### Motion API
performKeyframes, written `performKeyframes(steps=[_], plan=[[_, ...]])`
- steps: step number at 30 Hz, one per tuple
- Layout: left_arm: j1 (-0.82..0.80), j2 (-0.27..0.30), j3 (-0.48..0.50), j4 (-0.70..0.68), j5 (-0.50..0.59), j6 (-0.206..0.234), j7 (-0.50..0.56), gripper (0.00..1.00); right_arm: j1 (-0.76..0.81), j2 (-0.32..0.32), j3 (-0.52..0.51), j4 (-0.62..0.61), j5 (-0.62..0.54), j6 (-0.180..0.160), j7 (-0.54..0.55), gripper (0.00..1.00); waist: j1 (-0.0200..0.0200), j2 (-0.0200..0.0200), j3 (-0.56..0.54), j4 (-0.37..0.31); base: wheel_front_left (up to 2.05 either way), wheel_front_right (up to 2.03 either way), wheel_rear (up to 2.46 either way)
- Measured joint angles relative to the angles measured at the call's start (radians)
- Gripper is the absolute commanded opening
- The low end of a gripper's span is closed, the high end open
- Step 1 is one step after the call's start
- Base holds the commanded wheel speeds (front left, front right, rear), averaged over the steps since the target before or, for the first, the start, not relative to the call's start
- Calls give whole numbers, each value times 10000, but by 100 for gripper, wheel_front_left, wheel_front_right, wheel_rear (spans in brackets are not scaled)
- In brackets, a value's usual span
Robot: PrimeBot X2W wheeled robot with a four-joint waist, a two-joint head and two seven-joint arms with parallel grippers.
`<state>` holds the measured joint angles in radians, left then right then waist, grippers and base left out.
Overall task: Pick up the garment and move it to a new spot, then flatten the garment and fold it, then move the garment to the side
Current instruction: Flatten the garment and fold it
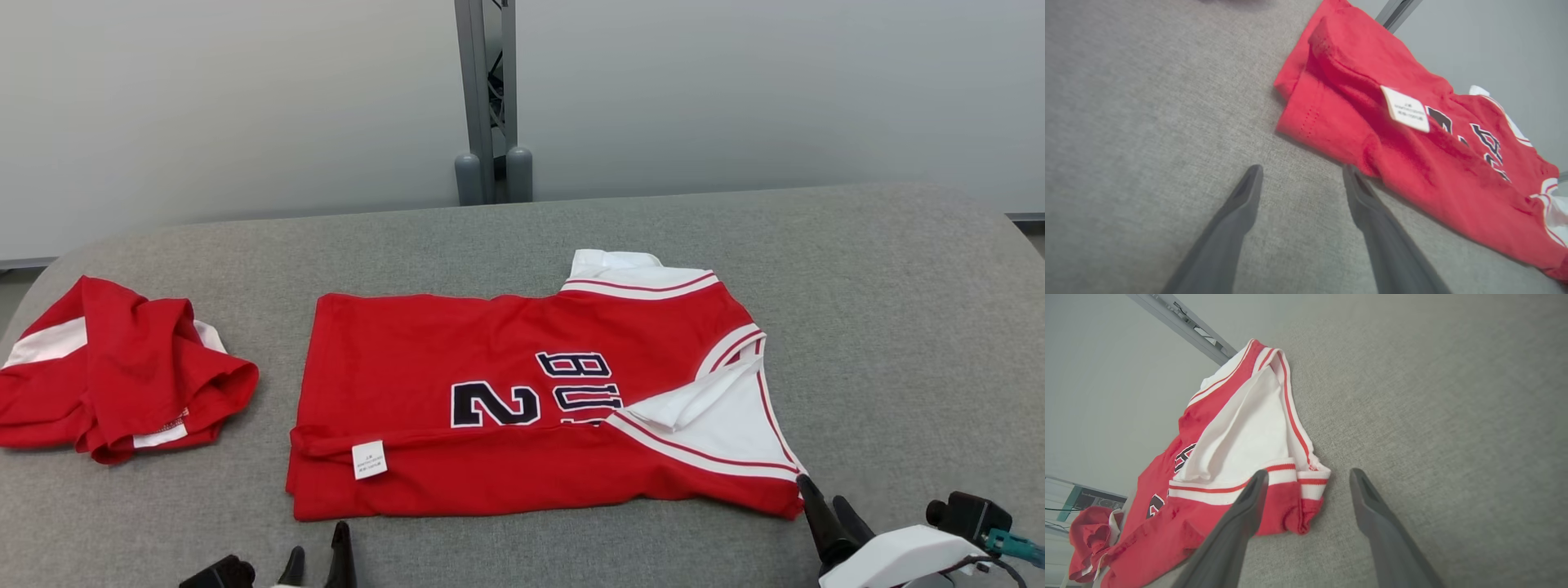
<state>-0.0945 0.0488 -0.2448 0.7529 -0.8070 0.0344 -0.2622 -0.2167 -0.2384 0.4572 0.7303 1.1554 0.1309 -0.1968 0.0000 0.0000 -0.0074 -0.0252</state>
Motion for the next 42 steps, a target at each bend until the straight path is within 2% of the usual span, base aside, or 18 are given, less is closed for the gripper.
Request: performKeyframes(steps=[8, 12, 24, 26, 28, 29, 30, 31, 36, 42], plan=[[-833, 8, -397, 771, -1939, -746, -27, 100, -219, 236, 58, 196, 683, 0, 280, 100, 0, 0, 261, -42, 0, 0, 0], [-1297, 10, -571, 1039, -2652, -976, -38, 100, -446, 291, 134, 217, 965, 0, 414, 100, 0, 0, 514, -61, 0, 0, 0], [-1967, 36, -780, 1486, -3538, -1390, -67, 100, -819, 330, 514, 102, 1501, 2, 453, 100, 0, 1, 940, -36, 0, 0, 0], [-1987, 50, -853, 1494, -3607, -1409, -71, 43, -826, 295, 577, 73, 1570, 2, 426, 100, 0, 0, 964, -15, 0, 0, 0], [-2014, 63, -928, 1526, -3718, -1478, -73, 0, -859, 255, 650, 52, 1638, 2, 422, 100, 0, 0, 984, 5, 0, 0, 0], [-2029, 58, -949, 1544, -3766, -1488, -79, 0, -875, 240, 685, 36, 1647, 2, 420, 44, 0, 0, 991, 16, 0, 0, 0], [-2049, 50, -957, 1569, -3802, -1490, -82, 0, -894, 222, 721, 17, 1661, 2, 408, 16, 0, 0, 997, 27, 0, 0, 0], [-2065, 38, -974, 1588, -3843, -1492, -82, 0, -909, 207, 738, -2, 1687, 2, 370, 0, 0, 0, 1003, 38, 0, 0, 0], [-2101, -6, -951, 1657, -3793, -1524, -54, 0, -912, 159, 874, -59, 1881, 0, 320, 0, 0, 0, 1057, 101, 0, 0, 0], [-2157, -56, -619, 1626, -3187, -1565, -23, 0, -943, 48, 1062, -102, 2021, -2, 272, 0, 0, 0, 1079, 170, 0, 0, 0]])
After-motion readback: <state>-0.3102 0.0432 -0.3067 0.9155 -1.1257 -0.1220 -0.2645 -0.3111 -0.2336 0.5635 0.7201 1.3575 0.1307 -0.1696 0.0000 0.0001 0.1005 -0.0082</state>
